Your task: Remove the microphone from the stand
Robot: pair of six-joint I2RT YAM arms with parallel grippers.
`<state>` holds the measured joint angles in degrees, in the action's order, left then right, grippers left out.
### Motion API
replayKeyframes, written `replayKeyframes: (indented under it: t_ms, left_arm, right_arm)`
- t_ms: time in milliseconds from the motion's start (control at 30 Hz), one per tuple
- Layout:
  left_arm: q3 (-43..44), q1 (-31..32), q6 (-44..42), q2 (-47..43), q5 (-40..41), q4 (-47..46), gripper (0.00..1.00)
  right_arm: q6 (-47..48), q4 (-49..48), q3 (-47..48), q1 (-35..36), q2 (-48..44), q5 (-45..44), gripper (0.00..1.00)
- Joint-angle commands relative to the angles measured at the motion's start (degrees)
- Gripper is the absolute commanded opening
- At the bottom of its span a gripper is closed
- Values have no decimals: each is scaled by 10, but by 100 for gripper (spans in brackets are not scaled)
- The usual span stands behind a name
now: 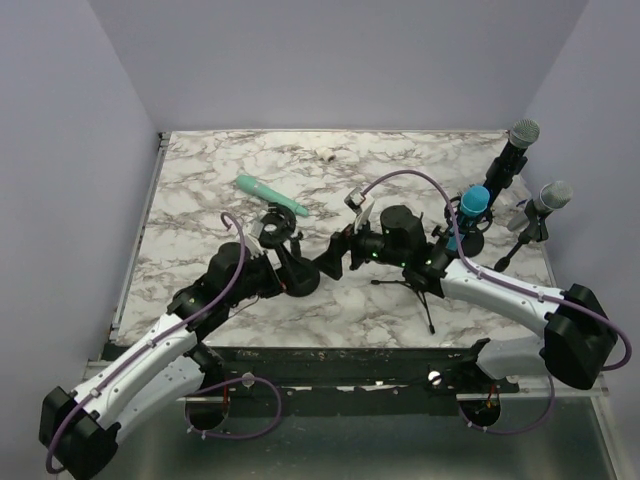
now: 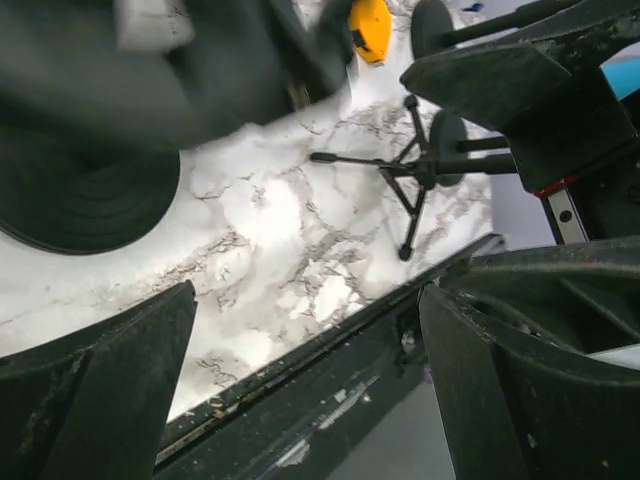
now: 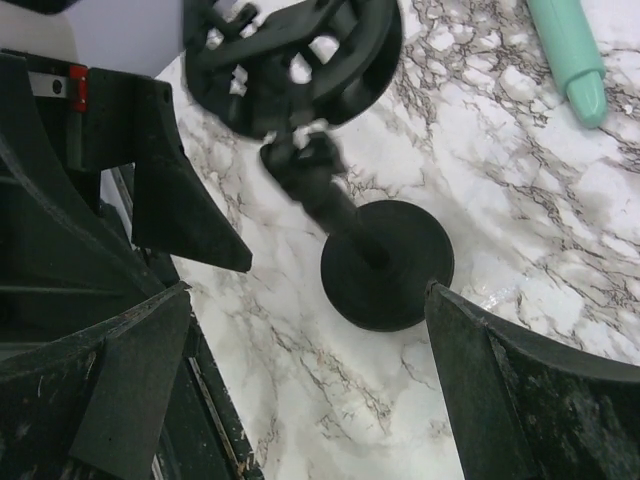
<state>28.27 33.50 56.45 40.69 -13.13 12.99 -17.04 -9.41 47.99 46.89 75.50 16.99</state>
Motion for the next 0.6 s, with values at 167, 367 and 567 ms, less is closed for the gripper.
replayKeyframes:
  t_ms: [167, 367, 567]
  left_arm:
    - [35, 99, -54, 54, 250, 11, 87]
    - [25, 118, -104, 104, 293, -44, 80]
    - [0, 124, -132, 120, 340, -99, 74]
  right_arm:
    - [20, -94, -86, 4, -50, 9, 98]
    - [15, -181, -133, 3, -58, 26, 90]
    - [13, -225, -167, 3, -56, 11, 78]
